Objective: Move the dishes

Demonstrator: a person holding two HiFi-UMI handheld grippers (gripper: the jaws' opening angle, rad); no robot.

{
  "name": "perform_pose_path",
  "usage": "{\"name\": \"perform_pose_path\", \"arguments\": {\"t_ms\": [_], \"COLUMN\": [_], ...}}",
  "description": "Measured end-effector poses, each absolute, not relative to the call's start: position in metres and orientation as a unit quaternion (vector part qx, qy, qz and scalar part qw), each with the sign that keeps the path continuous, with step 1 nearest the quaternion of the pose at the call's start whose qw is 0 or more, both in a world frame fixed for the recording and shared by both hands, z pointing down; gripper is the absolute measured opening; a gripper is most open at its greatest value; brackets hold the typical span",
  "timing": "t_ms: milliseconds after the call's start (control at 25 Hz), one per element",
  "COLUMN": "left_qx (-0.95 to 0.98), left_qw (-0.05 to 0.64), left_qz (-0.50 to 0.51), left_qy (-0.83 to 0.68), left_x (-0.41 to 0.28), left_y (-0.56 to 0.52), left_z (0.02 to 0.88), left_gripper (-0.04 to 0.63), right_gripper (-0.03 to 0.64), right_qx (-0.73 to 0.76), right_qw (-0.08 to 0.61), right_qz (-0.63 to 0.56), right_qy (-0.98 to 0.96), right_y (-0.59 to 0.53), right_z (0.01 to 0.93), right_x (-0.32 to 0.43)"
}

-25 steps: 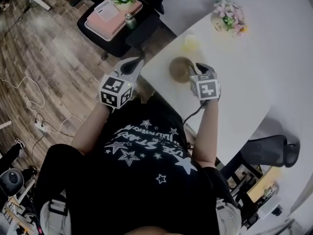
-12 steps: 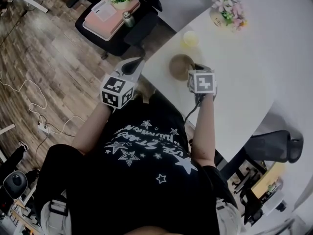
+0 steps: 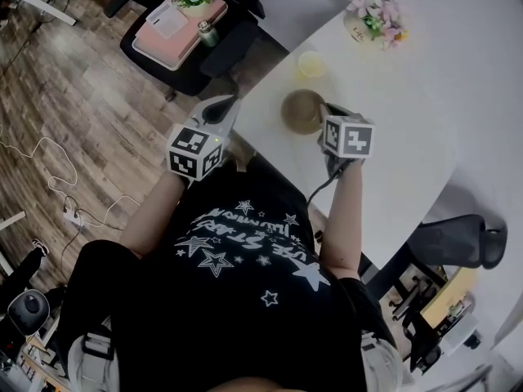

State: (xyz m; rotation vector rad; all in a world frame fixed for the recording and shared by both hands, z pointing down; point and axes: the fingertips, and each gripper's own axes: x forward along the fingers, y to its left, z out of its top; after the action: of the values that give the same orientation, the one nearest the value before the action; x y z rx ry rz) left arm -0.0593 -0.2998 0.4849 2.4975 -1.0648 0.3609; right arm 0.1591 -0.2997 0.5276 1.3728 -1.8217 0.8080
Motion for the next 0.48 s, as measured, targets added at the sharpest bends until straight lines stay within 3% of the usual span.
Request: {"name": "perform_pose_path", "arguments": {"t_ms": [480], "left_qx": [0.897], "left_qw": [0.2], "left_qz": [0.138], "left_qy": [-0.37], "left_x": [-0.024], "left_y": [-0.32], "left_z": [0.485], "left_gripper": [0.011], "right_gripper": [0.02], "right_qx": [0.579], "right_qw": [0.322], "right_qz": [0.316], "right_qy": [-0.679], "right_y": [-0.319], "right_z": [0.513], "right_x": [0.236]}}
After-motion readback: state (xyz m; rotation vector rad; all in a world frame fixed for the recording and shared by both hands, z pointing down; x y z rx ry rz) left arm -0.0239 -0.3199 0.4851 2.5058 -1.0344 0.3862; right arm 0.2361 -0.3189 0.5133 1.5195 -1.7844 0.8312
